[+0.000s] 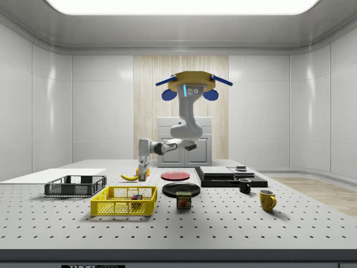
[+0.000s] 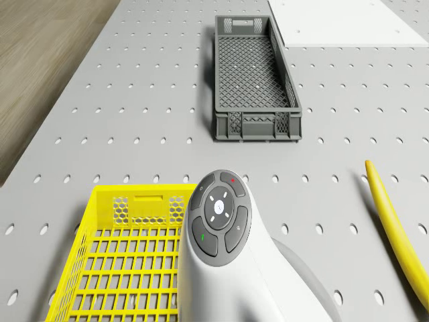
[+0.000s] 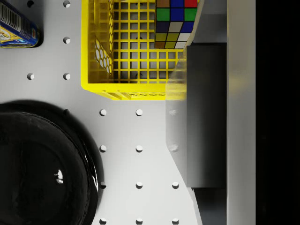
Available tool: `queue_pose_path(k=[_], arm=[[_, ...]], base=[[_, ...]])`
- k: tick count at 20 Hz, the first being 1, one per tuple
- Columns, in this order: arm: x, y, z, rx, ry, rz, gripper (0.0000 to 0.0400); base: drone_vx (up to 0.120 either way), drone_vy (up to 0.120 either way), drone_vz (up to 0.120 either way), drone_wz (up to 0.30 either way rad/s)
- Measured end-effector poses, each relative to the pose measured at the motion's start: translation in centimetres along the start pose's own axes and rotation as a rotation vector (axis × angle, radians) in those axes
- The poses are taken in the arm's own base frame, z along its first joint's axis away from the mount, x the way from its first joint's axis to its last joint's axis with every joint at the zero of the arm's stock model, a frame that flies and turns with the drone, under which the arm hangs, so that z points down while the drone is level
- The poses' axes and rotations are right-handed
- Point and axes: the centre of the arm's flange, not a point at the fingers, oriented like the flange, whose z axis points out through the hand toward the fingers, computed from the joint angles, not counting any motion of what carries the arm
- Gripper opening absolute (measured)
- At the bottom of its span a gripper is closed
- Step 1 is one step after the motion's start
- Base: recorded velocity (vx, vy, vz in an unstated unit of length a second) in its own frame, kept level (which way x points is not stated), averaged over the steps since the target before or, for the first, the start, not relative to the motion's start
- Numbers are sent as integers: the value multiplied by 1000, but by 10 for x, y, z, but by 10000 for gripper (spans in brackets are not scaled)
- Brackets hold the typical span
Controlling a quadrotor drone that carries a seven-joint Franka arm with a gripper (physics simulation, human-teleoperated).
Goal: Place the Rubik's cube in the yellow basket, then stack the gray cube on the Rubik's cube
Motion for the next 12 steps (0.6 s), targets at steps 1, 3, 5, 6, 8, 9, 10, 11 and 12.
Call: queue_pose_path(k=[1,3,5,6,8,9,10,11,12], arm=[[0,0,0,0,0,0,250],[0,0,0,0,0,0,250],[0,0,0,0,0,0,250],[0,0,0,0,0,0,250],[0,0,0,0,0,0,250],[0,0,0,0,0,0,250],[0,0,0,0,0,0,250],[0,0,0,0,0,0,250],[0,0,0,0,0,0,250]], base=[[0,120,0,0],[0,120,0,0],[0,120,0,0],[0,120,0,0],[0,120,0,0],[0,120,0,0],[0,120,0,0],[0,120,-40,0],[0,120,-120,0]])
